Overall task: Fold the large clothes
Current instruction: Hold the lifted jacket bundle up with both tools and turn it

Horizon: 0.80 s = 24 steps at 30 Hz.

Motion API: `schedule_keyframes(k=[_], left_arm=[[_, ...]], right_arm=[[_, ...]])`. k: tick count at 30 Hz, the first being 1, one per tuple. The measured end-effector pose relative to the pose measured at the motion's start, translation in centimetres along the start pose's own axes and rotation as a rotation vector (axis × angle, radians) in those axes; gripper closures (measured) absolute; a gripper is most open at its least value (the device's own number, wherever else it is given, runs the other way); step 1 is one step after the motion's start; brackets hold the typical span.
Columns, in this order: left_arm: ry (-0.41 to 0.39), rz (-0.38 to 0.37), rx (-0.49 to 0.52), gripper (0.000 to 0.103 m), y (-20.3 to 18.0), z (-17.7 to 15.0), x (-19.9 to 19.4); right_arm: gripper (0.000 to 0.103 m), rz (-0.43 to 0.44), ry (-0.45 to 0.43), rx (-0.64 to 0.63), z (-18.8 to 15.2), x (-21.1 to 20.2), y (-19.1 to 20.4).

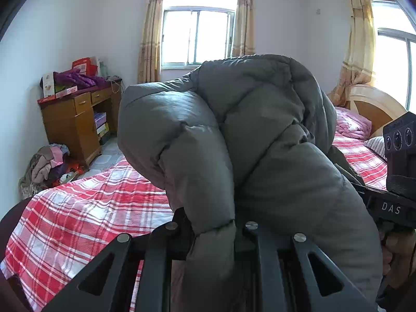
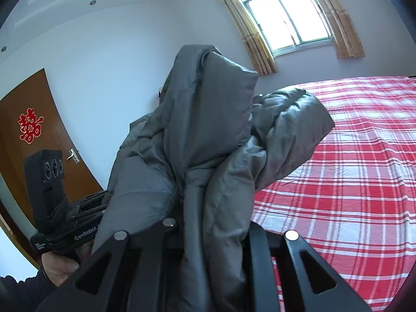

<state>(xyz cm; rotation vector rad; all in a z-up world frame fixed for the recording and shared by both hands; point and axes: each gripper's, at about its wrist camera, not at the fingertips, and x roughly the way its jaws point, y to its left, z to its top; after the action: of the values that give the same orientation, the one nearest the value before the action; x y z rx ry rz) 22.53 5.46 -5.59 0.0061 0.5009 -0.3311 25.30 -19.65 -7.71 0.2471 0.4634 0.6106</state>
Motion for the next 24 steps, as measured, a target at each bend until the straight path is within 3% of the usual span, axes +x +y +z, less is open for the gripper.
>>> schedule_keyframes(k=[21, 24], left_arm=[[0.139, 0.096, -0.126, 0.084, 7.4, -5.4, 5.6], [0.157, 0.119, -0.14, 0.077, 8.3, -6.1, 6.3]], right_arm=[[0.085, -0.021, 0.174, 0.001, -2.4, 8.8, -0.7], [0.085, -0.03, 0.201, 0.007, -2.9, 9.8, -1.0]])
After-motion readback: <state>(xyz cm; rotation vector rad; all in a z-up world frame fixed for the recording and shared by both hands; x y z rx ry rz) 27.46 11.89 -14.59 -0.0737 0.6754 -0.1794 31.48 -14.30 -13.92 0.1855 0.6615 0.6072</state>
